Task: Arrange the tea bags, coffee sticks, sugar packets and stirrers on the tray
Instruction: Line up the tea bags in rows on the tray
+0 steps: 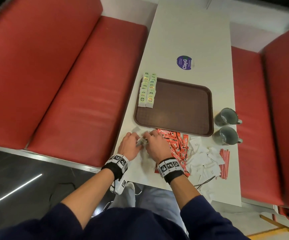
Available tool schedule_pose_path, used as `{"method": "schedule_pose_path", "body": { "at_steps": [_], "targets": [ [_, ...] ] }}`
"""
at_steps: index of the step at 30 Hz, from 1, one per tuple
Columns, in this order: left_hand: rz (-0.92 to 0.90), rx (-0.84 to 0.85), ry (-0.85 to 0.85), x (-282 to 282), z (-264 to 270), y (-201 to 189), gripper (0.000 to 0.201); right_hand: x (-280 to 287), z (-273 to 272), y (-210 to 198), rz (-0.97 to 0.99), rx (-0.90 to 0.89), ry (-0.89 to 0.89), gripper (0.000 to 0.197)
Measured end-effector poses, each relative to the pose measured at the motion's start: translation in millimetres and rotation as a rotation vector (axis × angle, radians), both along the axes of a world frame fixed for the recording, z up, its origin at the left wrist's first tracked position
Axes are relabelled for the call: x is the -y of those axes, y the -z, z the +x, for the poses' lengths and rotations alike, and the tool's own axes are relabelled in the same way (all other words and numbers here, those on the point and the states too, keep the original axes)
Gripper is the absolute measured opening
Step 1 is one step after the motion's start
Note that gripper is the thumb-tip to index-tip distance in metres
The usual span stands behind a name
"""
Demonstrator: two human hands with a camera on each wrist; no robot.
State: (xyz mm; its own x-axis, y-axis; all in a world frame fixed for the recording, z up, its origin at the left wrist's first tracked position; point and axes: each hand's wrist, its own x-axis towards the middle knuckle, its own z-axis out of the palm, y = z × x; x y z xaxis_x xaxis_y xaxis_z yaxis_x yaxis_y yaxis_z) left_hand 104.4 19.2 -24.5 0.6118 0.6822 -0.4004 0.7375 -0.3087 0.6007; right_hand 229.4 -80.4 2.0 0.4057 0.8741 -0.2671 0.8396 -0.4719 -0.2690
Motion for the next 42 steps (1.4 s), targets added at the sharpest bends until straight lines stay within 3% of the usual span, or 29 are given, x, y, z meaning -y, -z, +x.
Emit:
{"method": "schedule_pose_path", "body": {
  "at_steps": [9,14,23,26,30,32,36,42],
  "targets": [
    [-0.098,0.209,-0.068,6,2,-4,0.022,17,9,-2,0.197,-0.17,0.155,0.01],
    [-0.091,0.311,-0.003,7,7,-20,0.022,29,26,-14,0.368,-0.353,0.352,0.016],
    [-0.353,0.534,-0.062,2,13,-53,0.019,50,49,-52,0.573,-0.801,0.712,0.014],
    [-0.513,0.598,-0.121,6,21,-67,0.039,45,46,-68,0.63,-0.887,0.706,0.014],
    [-0.789,0.663,-0.24,20,38,-82,0.031,31,30,-68,0.601,-0.762,0.628,0.01],
    [-0.914,0.651,-0.301,24,44,-82,0.043,24,22,-67,0.578,-0.754,0.643,0.009],
    [-0.905,0.659,-0.252,30,48,-76,0.065,18,10,-62,0.567,-0.799,0.687,0.008],
    [-0.875,0.692,-0.252,25,42,-61,0.059,20,18,-71,0.57,-1.064,0.803,0.019]
  ]
}}
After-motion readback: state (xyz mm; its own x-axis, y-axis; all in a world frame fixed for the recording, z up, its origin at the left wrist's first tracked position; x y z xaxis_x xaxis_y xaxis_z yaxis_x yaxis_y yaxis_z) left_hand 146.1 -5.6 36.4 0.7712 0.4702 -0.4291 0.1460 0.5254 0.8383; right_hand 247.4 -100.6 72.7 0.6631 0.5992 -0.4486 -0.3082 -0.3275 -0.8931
